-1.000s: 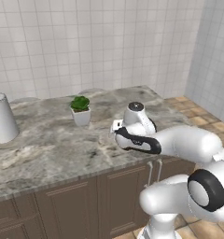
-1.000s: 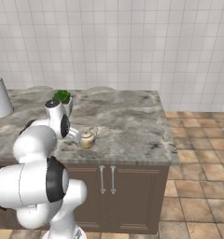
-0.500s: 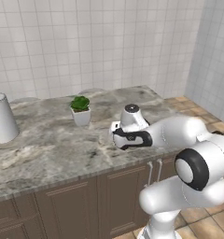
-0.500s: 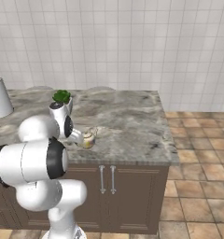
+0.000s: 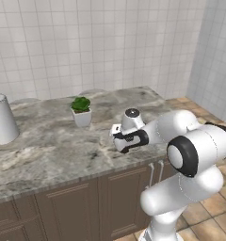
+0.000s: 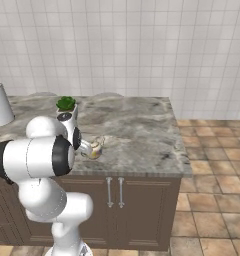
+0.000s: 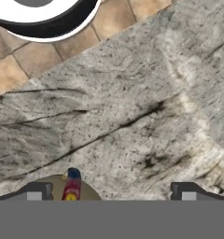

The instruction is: Pick the teapot and teapot and place them in the sink. Then turn on the water.

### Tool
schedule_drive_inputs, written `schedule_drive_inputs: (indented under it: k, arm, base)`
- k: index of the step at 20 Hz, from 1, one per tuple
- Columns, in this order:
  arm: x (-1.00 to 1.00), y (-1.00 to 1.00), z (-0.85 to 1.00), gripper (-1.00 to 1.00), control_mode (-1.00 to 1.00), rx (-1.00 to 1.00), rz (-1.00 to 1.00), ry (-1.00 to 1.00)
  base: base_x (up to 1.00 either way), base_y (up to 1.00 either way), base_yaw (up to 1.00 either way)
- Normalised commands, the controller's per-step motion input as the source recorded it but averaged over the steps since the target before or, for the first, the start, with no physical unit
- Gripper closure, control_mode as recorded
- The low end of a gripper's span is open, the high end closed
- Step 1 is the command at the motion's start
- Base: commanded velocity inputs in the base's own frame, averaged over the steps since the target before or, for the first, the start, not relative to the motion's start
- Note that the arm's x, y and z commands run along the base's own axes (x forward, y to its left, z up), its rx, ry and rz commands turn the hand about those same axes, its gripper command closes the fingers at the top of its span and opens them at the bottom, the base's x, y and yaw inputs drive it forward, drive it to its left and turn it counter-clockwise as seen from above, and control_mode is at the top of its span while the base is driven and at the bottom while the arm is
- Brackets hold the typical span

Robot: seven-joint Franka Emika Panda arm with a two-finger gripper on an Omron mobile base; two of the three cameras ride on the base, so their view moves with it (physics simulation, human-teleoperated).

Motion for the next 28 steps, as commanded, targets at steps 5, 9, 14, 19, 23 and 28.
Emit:
schedule_drive_inputs:
  k: [5, 9, 14, 19, 23, 28]
  arm:
    - [0.32, -0.01, -0.07, -1.0, -1.0, 0.0, 0.0, -0.02]
    - [0.19, -0.01, -0.21, -1.0, -1.0, -0.01, 0.0, 0.0]
    - [0.01, -0.24, -0.13, -1.0, -1.0, 0.0, 0.0, 0.0]
    - [0.0, -0.32, -0.06, -1.0, -1.0, 0.0, 0.0, 0.0]
    - [0.0, -0.14, -0.07, -1.0, -1.0, -0.01, 0.0, -0.01]
    - [0.0, -0.01, -0.05, 1.0, -1.0, -0.03, 0.0, -0.03]
  base:
    - [0.0, 0.0, 0.0]
    - [0.0, 0.0, 0.0]
    - [0.0, 0.0, 0.0]
    - [0.0, 0.0, 0.0]
    - [0.0, 0.0, 0.0]
    - [0.0, 0.0, 0.0]
